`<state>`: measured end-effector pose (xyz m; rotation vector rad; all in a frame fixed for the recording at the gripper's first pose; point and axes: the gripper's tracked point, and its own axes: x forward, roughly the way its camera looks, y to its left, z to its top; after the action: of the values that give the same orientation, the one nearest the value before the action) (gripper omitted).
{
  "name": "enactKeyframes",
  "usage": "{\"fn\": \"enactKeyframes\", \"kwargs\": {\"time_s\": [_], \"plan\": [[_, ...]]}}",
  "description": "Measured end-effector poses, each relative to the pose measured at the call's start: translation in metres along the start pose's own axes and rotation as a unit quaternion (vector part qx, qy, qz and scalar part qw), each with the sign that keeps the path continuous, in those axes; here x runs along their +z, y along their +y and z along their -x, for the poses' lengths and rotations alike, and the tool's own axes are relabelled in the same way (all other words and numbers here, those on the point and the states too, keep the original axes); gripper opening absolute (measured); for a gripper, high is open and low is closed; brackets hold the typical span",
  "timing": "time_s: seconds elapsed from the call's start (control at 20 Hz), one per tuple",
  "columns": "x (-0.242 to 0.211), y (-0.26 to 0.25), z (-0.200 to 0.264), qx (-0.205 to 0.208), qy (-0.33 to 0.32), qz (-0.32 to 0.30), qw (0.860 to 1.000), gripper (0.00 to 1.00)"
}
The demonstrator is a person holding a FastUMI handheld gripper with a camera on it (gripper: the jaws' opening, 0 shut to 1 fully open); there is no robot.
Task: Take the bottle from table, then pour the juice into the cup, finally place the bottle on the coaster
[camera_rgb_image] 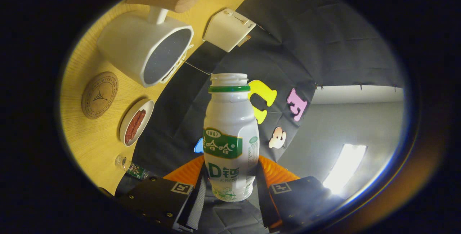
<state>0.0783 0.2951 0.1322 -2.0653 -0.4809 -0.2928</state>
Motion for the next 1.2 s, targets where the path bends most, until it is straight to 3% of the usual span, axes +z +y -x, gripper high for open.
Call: {"fn": "enactKeyframes", "kwargs": {"time_s": [0.85, 1.2], "plan": [[0.007, 0.003, -0.003, -0.019, -0.022, 0.050, 0.998, 0.64], [-0.005, 0.017, -0.005, 0.014, -0.002, 0.000, 1.000, 0.64]]}}
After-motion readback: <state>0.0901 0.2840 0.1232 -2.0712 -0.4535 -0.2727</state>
